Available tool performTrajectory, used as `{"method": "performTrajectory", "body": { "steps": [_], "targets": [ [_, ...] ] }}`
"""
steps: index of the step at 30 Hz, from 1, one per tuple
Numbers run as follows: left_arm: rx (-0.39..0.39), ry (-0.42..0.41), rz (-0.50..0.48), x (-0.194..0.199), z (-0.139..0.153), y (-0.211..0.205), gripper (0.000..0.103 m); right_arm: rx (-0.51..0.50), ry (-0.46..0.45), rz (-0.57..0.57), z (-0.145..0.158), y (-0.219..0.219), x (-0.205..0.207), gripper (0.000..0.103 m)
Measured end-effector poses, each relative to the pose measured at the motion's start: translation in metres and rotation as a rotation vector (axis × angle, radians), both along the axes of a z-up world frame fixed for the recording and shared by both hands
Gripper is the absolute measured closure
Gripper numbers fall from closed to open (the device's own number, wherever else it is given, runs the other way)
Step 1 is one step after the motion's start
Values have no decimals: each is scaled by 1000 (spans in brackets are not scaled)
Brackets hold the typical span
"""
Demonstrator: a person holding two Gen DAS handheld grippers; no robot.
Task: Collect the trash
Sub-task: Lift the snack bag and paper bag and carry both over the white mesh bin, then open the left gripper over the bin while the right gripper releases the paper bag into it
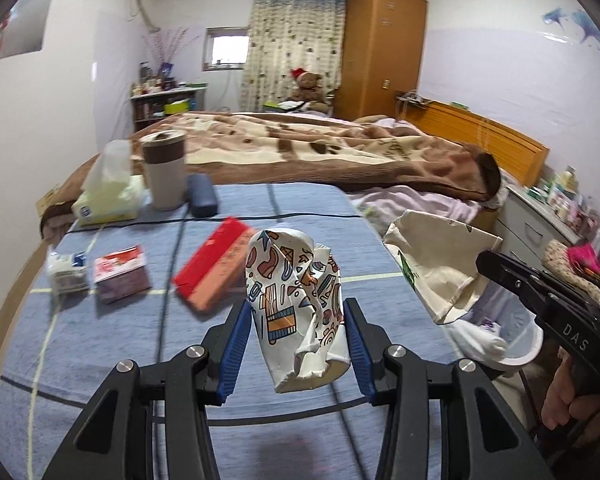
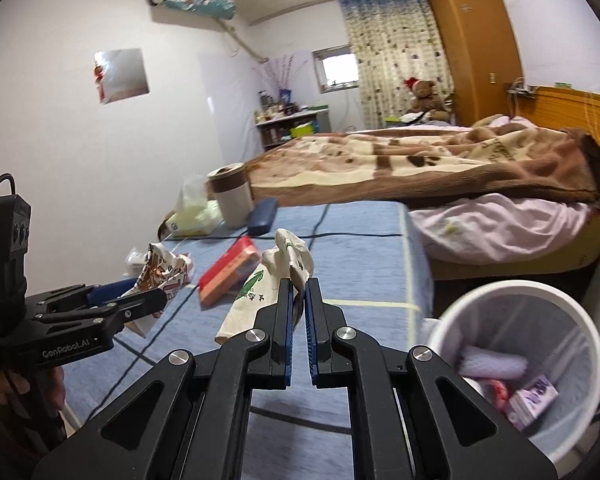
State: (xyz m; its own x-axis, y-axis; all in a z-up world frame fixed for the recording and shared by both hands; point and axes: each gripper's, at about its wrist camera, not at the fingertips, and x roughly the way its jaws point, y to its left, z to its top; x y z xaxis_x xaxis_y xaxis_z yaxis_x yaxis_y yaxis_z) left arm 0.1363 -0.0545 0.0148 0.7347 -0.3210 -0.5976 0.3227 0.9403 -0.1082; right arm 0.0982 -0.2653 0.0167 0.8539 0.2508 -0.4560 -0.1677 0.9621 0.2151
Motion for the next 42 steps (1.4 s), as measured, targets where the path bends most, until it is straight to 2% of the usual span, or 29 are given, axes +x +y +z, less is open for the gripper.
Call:
{"method": "performTrajectory", "body": {
  "steps": [12,22,34,42],
  "targets": [
    [-2,-24,-156,-10,8,-79,56,-20,-46,-192,7,-52,-31,97],
    [-7,-21,-303,-12,5,-153,56,-77,-26,-368,3,-97,-47,97],
    [15,8,-414,-21,-8,-221,54,-127,38,-482,-9,-126,-55,97],
    [16,27,-442,-18,-17,-245,54,-139,80,-497,-20,-134,-53,97]
  ]
}}
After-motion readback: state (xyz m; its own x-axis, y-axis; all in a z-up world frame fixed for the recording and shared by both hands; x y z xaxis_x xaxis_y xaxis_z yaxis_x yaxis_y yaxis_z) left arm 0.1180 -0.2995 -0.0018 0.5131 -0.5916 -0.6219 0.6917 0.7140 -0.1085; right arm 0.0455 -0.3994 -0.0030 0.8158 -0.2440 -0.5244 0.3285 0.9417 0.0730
